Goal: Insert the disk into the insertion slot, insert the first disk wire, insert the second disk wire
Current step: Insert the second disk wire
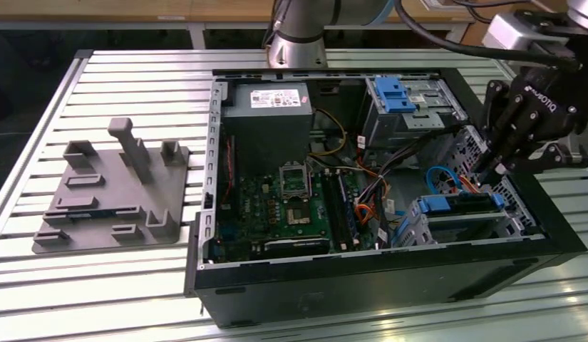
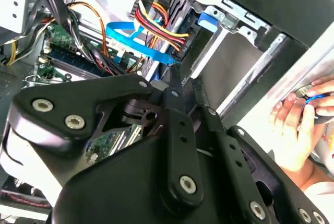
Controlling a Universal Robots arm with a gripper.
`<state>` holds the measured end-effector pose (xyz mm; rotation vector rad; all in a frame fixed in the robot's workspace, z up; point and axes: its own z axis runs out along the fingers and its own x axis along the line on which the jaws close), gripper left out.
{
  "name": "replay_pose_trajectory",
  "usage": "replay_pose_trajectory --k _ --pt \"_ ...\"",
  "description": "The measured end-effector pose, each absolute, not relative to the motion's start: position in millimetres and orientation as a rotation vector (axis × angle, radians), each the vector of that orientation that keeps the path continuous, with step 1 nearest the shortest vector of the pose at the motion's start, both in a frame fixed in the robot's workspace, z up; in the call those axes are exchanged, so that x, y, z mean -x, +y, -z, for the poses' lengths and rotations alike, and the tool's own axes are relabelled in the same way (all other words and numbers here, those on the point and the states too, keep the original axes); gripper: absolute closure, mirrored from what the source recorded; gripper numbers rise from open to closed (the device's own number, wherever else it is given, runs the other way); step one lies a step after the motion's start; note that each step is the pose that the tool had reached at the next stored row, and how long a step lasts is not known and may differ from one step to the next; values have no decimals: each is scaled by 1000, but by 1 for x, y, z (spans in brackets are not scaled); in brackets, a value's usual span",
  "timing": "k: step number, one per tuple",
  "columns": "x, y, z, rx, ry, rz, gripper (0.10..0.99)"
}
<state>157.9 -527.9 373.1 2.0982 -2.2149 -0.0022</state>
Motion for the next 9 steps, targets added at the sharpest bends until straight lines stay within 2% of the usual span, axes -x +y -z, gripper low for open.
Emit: replay_pose_trajectory --k 3,4,5,6,9 --pt "-158 -528 -384 -2098 -2215 2 871" --pt "-158 -528 -388 -2098 -2215 2 937" --pt "-158 -527 -393 -2098 -2215 2 937" --pt "-158 -527 -396 -2098 -2216 2 984" --pt "-158 -526 -398 -2096 -2215 0 984"
